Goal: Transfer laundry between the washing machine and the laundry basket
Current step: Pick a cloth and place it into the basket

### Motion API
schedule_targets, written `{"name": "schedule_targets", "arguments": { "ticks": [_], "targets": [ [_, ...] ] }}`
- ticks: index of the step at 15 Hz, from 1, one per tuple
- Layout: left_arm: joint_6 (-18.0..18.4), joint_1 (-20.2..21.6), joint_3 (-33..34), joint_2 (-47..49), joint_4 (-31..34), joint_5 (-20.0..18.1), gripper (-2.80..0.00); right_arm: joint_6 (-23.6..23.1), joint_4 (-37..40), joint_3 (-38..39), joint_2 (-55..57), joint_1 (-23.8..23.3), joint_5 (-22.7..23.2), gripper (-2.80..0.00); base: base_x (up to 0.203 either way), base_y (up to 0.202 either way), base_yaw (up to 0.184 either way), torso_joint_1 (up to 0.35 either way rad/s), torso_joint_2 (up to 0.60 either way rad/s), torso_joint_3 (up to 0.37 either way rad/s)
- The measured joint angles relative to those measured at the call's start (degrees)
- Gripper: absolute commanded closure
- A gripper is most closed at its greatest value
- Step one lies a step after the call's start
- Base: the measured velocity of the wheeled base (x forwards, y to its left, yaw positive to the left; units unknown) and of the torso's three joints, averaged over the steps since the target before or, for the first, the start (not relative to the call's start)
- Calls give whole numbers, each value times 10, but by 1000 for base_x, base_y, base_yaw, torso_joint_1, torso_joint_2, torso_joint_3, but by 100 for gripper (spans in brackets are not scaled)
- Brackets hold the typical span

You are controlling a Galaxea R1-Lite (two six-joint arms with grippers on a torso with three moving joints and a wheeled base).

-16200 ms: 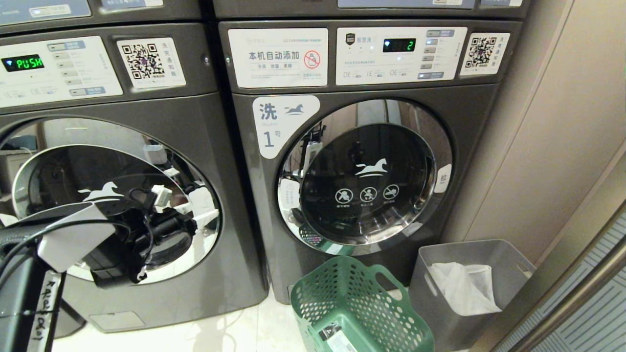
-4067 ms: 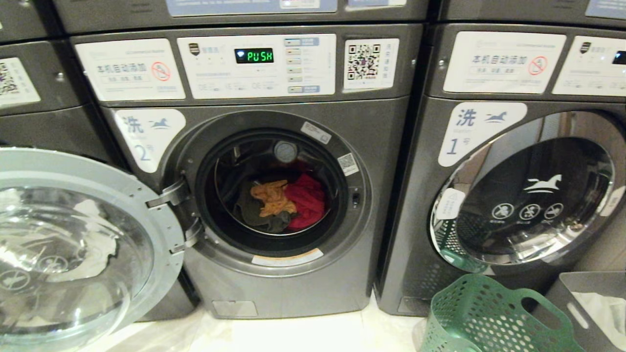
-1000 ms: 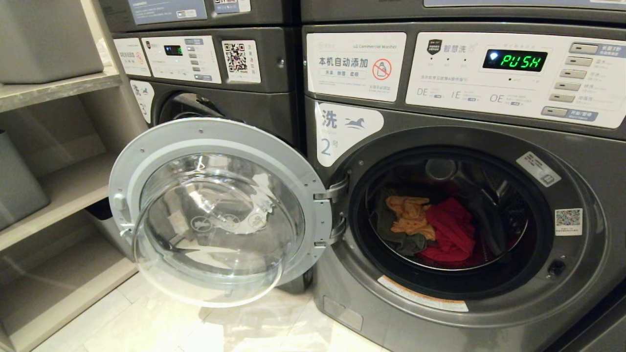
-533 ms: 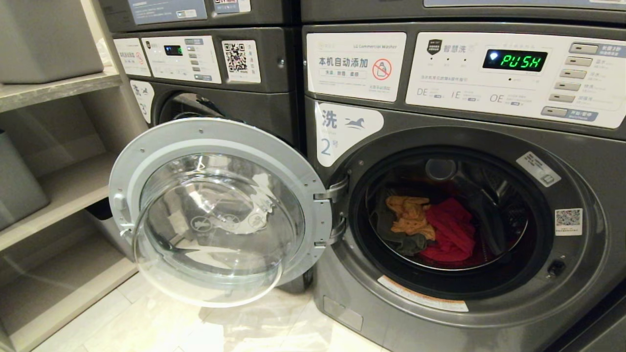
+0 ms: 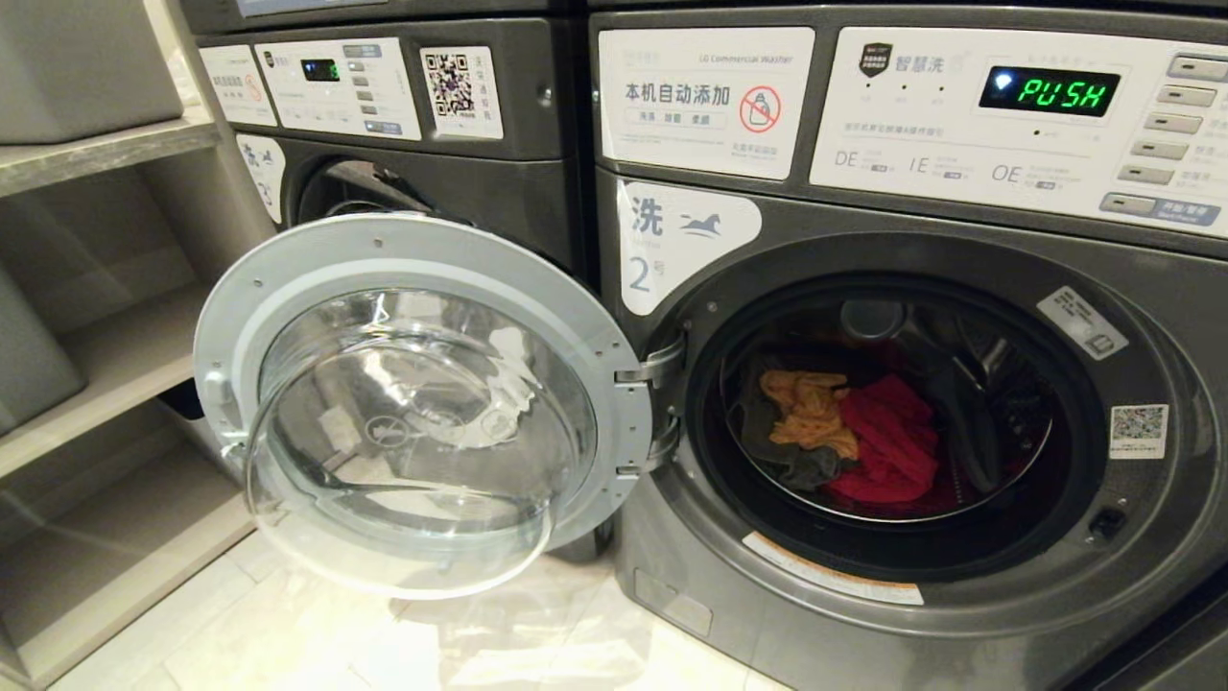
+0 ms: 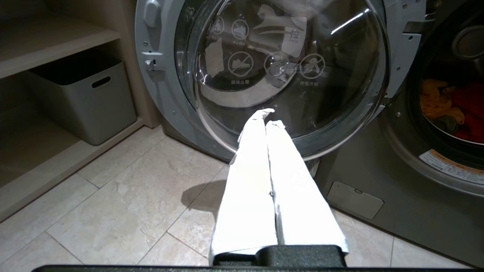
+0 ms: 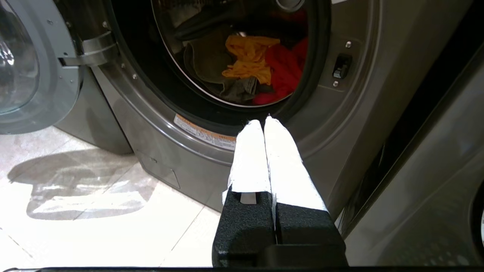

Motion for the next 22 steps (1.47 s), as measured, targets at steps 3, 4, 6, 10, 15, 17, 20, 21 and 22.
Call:
{"name": "schedule_targets", "arguments": {
  "ticks": [3,4,6,10,15,17,20,21,22],
  "targets": [
    [0,0,0,0,0,0,0,1,0,0,0,0,0,0,0,0,0,4,5,-199],
    [-1,0,0,0,0,0,0,1,0,0,0,0,0,0,0,0,0,-2,3,-194],
    [0,0,0,0,0,0,0,1,0,0,0,0,0,0,0,0,0,6,1,-199],
    [-1,0,0,0,0,0,0,-1,0,0,0,0,0,0,0,0,0,3,-1,-202],
    [-3,0,0,0,0,1,0,-12,0,0,0,0,4,0,0,0,0,5,2,-201],
    [-3,0,0,0,0,0,0,-20,0,0,0,0,6,0,0,0,0,5,5,-192],
    [-2,0,0,0,0,0,0,-36,0,0,0,0,8,0,0,0,0,0,2,-196],
    [-2,0,0,0,0,0,0,-37,1,0,0,0,8,0,0,0,0,5,-1,-193],
    [-2,0,0,0,0,0,0,-38,2,0,0,0,8,0,0,0,0,3,-2,-211]
  ]
}}
